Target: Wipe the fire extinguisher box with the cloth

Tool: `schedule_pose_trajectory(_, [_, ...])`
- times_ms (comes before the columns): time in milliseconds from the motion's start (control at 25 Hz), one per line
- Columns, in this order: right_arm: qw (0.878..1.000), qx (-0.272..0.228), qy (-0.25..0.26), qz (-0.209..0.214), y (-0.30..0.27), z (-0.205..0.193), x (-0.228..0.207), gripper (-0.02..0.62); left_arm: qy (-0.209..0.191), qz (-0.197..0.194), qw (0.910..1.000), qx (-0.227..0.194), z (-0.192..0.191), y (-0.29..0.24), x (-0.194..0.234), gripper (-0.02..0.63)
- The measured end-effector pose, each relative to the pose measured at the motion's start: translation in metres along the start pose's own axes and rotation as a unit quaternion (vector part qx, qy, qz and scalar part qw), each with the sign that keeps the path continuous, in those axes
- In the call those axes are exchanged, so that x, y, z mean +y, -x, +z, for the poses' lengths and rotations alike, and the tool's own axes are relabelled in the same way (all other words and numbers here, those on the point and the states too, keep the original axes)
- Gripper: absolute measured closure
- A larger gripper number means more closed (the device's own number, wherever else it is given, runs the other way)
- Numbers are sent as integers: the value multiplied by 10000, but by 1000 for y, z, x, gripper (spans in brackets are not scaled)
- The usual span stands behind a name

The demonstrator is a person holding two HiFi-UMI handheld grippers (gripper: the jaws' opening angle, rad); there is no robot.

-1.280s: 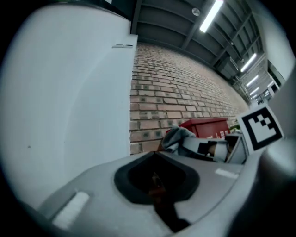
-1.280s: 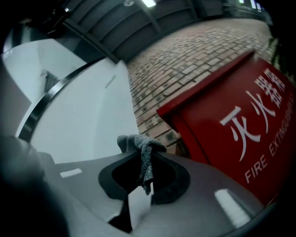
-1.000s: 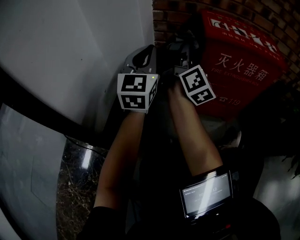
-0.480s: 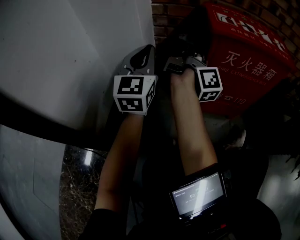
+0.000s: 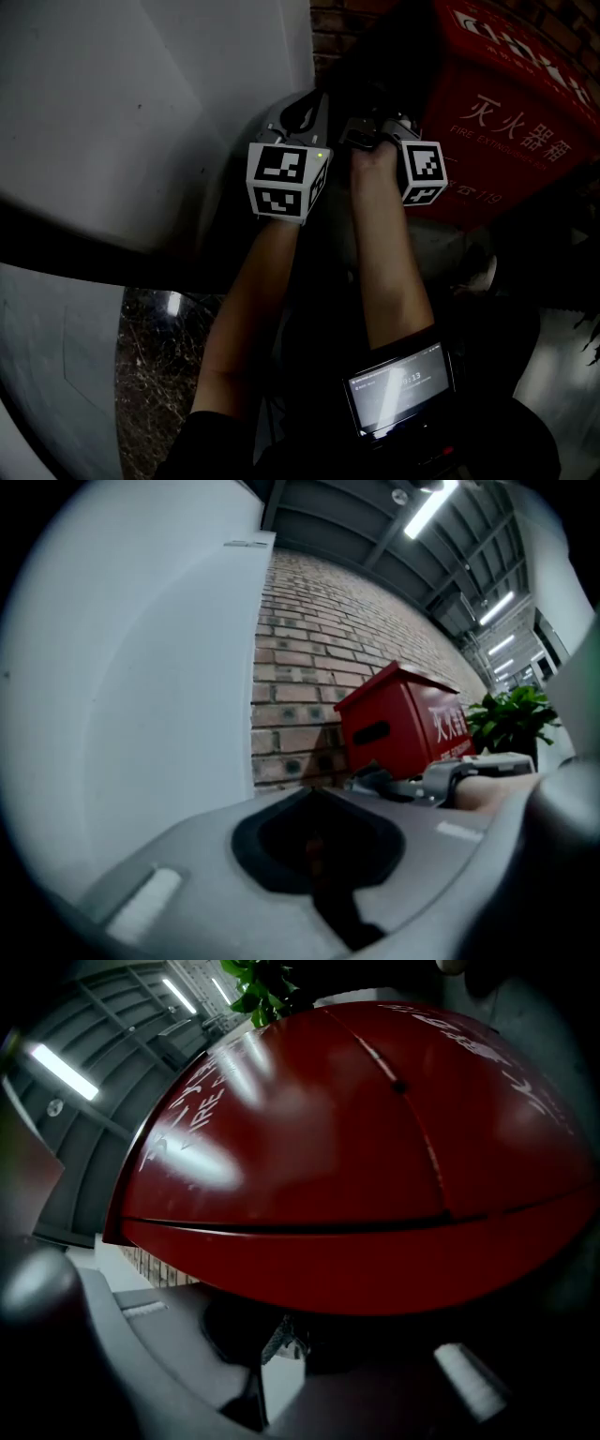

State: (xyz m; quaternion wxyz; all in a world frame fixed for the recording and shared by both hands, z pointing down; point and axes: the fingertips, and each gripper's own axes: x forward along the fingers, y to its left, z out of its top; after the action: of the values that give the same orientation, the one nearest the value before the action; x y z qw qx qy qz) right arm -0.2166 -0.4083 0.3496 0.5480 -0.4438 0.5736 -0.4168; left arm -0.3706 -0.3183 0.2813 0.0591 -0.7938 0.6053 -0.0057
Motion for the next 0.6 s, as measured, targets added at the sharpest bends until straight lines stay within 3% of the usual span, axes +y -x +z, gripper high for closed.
schedule_pose_trajectory(400, [9966,80,179,-802,29,-6,-112,558,-238,-52,9988,429,-76,-7,-11,604])
schedule_pose_trajectory(600, [9961,97,201,-859,40,-13,-146,558,-115,-133,9976,665,-123,-7,-20,604])
